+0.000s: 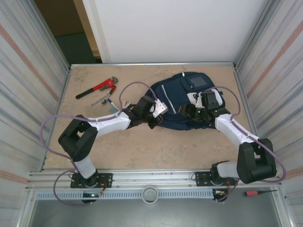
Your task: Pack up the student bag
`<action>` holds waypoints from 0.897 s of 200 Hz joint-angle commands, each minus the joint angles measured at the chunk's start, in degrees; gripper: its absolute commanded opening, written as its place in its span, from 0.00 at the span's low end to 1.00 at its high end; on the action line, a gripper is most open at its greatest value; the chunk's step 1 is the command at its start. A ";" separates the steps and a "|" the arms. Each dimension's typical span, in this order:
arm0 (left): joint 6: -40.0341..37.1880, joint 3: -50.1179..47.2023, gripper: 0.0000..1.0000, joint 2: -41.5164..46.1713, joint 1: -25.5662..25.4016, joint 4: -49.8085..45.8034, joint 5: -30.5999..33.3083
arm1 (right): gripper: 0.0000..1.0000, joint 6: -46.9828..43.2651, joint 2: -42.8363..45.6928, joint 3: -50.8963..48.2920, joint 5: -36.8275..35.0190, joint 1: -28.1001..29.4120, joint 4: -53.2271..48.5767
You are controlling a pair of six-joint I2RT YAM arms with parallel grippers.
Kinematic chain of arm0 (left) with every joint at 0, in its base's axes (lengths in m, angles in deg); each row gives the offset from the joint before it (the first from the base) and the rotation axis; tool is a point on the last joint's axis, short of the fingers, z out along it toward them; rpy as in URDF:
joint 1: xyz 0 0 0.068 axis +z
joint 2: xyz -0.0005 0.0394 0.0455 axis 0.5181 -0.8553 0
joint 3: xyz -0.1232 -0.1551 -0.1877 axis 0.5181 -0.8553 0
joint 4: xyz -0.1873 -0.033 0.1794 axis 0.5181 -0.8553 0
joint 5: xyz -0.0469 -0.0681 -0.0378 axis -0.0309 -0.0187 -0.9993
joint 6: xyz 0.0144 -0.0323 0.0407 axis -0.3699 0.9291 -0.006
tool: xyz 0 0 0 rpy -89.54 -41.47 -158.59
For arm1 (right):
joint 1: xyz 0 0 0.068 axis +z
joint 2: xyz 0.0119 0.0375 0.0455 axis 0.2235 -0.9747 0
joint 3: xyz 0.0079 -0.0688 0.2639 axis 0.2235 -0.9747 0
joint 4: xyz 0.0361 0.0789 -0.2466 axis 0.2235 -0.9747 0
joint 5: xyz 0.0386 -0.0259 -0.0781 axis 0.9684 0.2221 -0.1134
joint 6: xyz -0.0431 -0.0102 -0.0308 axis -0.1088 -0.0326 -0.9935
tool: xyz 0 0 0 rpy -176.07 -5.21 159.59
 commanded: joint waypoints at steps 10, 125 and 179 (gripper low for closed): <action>-0.54 -0.24 0.00 2.46 -0.62 -0.01 -1.90 | 0.55 5.53 -2.39 0.55 -6.56 1.24 4.23; -2.97 -0.16 0.00 2.69 6.19 -0.26 2.14 | 0.00 -4.93 1.57 -2.15 2.28 -5.27 -1.88; -5.26 -1.08 0.00 2.79 5.96 -0.75 -1.78 | 0.00 -5.03 -1.13 0.17 5.28 -3.25 -0.57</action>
